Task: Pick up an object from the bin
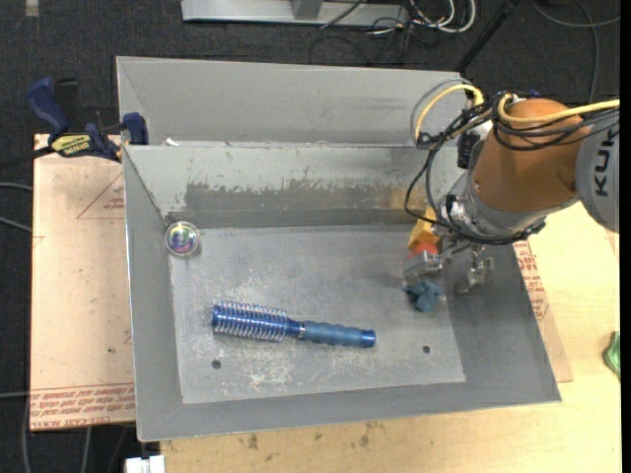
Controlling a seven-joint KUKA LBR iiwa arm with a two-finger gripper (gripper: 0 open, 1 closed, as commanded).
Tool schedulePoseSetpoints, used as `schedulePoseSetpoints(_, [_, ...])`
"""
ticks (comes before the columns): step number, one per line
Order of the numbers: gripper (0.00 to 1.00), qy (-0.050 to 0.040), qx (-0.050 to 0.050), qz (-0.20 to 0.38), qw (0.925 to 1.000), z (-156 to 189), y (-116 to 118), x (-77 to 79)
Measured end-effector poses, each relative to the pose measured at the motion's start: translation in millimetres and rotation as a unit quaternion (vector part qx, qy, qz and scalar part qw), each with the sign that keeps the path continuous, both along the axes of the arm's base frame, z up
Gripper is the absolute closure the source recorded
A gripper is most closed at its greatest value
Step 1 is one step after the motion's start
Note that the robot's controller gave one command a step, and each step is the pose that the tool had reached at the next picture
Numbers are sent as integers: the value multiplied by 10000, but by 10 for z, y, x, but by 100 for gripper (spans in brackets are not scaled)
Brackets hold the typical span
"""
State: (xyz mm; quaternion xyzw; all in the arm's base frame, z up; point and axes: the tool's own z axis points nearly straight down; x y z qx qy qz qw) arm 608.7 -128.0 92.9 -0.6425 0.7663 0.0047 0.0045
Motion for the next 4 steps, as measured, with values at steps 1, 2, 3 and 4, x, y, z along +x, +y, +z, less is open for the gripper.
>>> schedulePoseSetpoints(1, [0, -41, 15, -168, 9998, -64, -68, -94])
schedulePoseSetpoints(2, [0, 15, 42, 520, 9986, -206, -125, 133])
schedulePoseSetpoints(3, [100, -30, -23, 503, 9987, -150, -203, 157])
schedulePoseSetpoints(4, [100, -38, -63, 630, 9980, 1223, 146, -445])
